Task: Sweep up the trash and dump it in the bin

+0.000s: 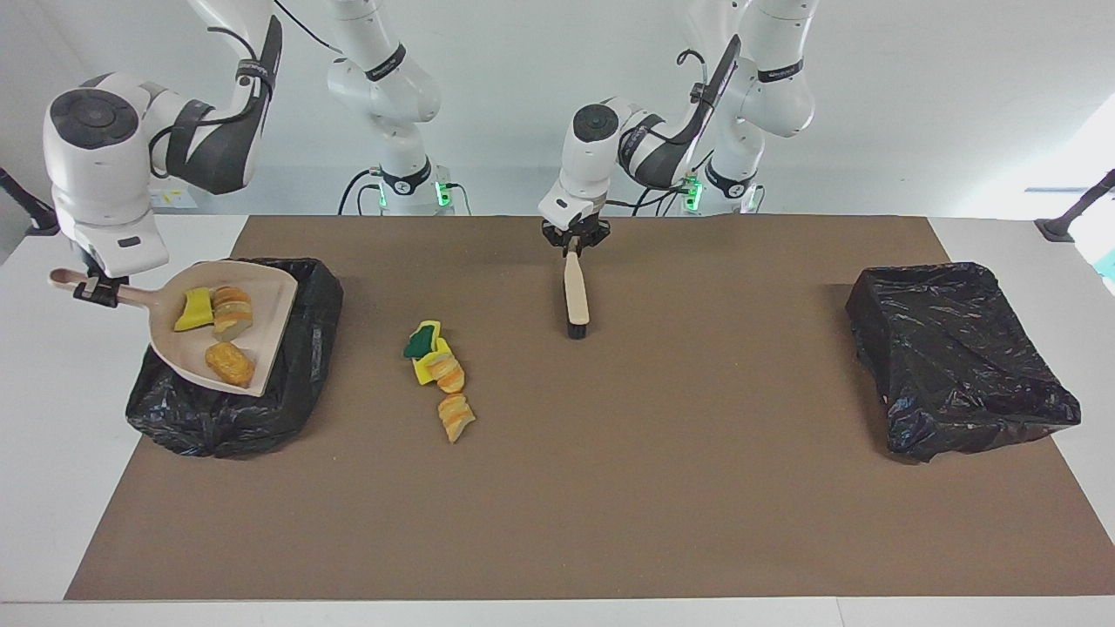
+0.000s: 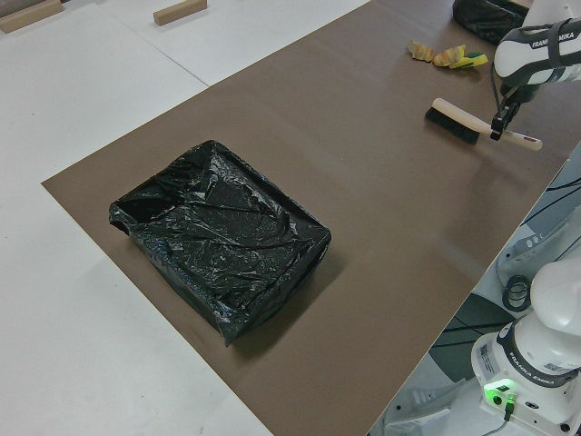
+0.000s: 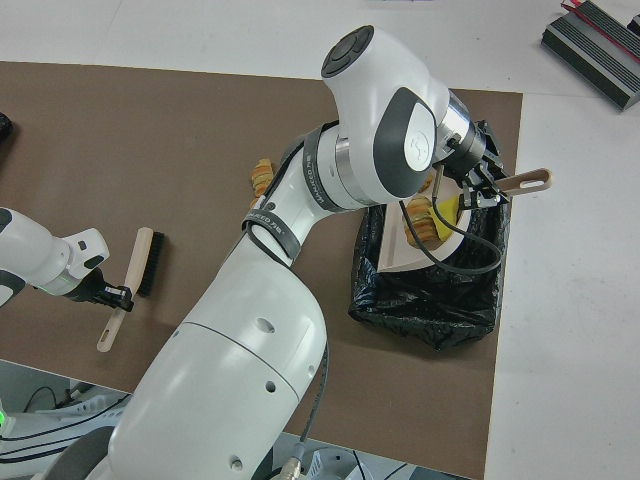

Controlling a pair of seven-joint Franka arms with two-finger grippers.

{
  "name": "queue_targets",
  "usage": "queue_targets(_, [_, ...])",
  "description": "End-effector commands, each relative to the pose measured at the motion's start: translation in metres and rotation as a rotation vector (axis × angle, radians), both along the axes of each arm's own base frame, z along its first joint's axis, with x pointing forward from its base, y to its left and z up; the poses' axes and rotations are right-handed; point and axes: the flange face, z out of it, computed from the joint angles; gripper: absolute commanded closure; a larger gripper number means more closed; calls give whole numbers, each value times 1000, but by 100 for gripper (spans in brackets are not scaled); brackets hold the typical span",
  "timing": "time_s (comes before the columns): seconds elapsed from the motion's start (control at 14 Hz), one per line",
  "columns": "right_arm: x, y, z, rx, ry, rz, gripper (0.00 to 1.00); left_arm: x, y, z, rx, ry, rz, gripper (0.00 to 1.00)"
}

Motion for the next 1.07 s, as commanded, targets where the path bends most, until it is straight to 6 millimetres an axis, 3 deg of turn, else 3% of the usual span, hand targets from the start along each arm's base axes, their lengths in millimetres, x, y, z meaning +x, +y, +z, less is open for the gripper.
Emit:
queue_targets(0.0, [-39, 24, -7, -138, -89, 6, 100, 1, 3, 0, 6, -7, -2, 0])
queue_targets(0.29, [-55, 40, -6, -276, -123, 39, 100, 43, 29, 26, 13, 11, 82, 0])
queue_targets(0.43, [-57, 40, -3, -325, -117, 71, 100, 72, 55, 32, 37, 39, 149, 0])
queue_targets(0.64, [-64, 34, 9, -352, -126, 60, 100, 122, 109, 46, 20, 26, 285, 0])
queue_targets(0.71, [-72, 36, 24, -365, -146, 52, 100, 135, 128, 54, 13, 20, 327, 0])
queue_targets(0.86, [-85, 41, 37, -405, -167, 84, 100, 153, 165, 68, 3, 13, 404, 0])
queue_targets(1.0, [-91, 56, 38, -495, -208, 195, 100, 168, 212, 86, -6, 8, 471, 0])
